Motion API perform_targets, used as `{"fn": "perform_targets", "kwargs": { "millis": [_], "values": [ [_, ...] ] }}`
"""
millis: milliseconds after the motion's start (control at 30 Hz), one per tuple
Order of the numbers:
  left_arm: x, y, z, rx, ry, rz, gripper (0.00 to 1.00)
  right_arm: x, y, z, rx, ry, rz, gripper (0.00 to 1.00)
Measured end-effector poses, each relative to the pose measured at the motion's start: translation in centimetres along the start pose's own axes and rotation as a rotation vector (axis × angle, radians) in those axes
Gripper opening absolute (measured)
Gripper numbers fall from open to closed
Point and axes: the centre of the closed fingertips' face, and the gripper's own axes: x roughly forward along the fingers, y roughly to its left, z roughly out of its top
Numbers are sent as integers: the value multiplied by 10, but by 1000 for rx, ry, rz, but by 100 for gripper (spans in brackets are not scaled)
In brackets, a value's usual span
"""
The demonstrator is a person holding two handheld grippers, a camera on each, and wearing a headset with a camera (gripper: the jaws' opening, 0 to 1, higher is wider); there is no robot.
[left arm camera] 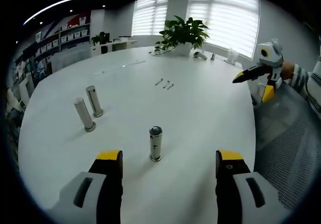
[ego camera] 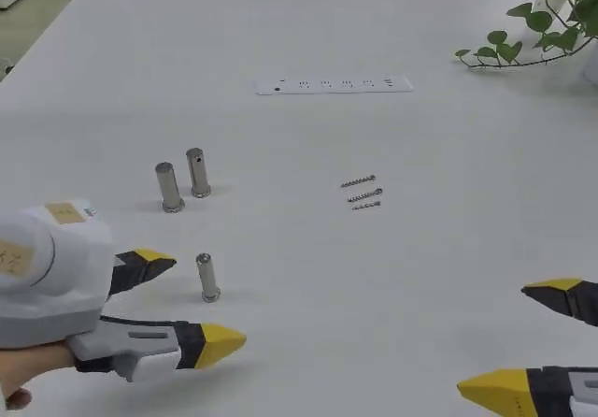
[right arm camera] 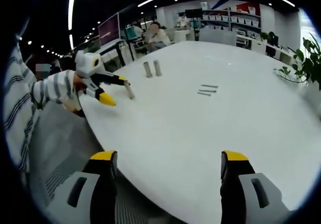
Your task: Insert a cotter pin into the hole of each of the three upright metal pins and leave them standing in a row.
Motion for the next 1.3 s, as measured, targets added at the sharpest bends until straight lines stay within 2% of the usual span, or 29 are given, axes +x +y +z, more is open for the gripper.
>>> {"fn": "perform_targets", "kwargs": {
  "millis": [33, 133, 233, 367, 533, 700, 833, 967, 1067, 1167, 1300],
  "values": [
    [-1, 0, 0, 6, -7, -1, 79, 0, -2, 1, -9, 5, -1, 86],
    [-3, -3, -3, -27, 2, -24, 83, -2, -5, 4, -15, 4, 6, 86],
    [-6, -5, -6, -24, 3, -29, 87, -3, -8, 10, -28, -4, 14, 85],
    [-7, -6, -11, -39, 24, -33, 92, -3, -12, 9, -80, 45, 30, 83],
    [-9, -6, -15, -53, 20, -36, 99, -1, -16, 18, -126, 65, 48, 81],
    [-12, -6, -24, -62, 47, -23, 99, 5, -18, 24, -185, 101, 74, 78],
    [-15, -10, -29, -81, 53, -42, 99, 10, -21, 29, -215, 119, 85, 78],
    [-17, -14, -33, -68, 58, -48, 99, 14, -24, 34, -237, 128, 97, 78],
    [-17, -19, -38, -45, 75, -78, 99, 19, -26, 39, -248, 132, 113, 78],
    [-17, -20, -38, -44, 67, -89, 99, 23, -31, 44, -287, 153, 122, 78],
    [-17, -21, -34, -55, 41, -90, 99, 30, -36, 53, -299, 155, 152, 77]
  ]
}}
